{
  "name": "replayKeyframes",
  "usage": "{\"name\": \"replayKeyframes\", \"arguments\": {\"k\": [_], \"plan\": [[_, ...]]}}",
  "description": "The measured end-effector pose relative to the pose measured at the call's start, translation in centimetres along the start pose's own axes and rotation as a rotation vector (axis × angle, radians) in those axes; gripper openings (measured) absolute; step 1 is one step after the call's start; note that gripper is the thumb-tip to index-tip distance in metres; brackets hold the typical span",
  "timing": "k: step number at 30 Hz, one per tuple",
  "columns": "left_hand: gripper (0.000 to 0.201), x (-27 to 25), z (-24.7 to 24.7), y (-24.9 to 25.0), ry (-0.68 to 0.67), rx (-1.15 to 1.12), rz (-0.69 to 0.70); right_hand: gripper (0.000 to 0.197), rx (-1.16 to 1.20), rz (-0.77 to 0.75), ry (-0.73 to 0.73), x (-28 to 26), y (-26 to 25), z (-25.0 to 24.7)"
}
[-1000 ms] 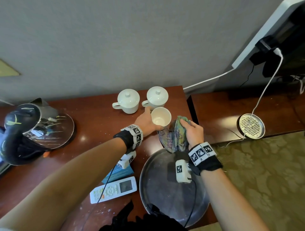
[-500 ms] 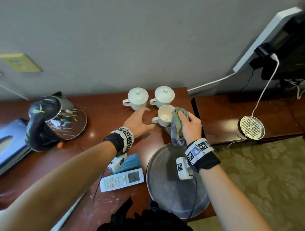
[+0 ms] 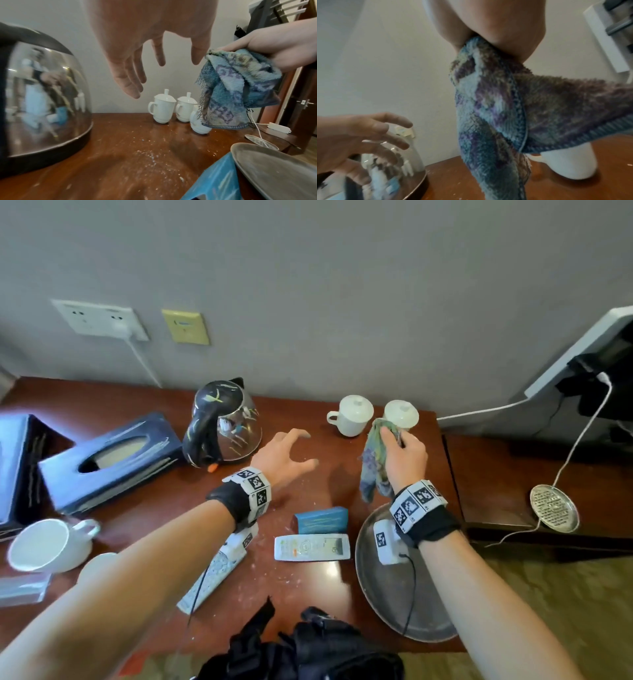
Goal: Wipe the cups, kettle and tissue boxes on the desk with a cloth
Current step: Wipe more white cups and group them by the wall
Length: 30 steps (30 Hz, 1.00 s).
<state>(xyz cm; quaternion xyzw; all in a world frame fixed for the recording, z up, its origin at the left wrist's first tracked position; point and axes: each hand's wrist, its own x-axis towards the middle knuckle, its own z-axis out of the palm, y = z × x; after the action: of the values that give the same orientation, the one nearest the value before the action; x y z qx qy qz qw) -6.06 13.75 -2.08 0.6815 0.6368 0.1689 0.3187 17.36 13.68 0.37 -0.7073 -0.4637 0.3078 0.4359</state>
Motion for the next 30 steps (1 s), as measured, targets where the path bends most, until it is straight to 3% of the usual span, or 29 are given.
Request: {"name": "replayKeyframes", "arguments": {"k": [8,14,19,30], "plan": [[0.055,-7.0,-6.3,-7.2,0.139,0.026,-0.118,0.024,-0.042,-0.142,-0.229,-4.5,-4.4,8.7],[0.053,-13.0,-9.7,-12.3,0.224,0.036,-0.253,0.029,-0.062,-0.159,-0.393,-8.4,-5.9,15.4],[0.055,-17.5,-11.6,-15.8,0.332,0.003,-0.330,0.038,-0.070,-0.182,-0.543,-12.1,-7.3,20.1],[0.062,-25.1,-13.5,-22.2,0.436,-0.009,-0.521,0.024,-0.045,-0.187,-0.793,-18.4,-9.2,28.2]]}}
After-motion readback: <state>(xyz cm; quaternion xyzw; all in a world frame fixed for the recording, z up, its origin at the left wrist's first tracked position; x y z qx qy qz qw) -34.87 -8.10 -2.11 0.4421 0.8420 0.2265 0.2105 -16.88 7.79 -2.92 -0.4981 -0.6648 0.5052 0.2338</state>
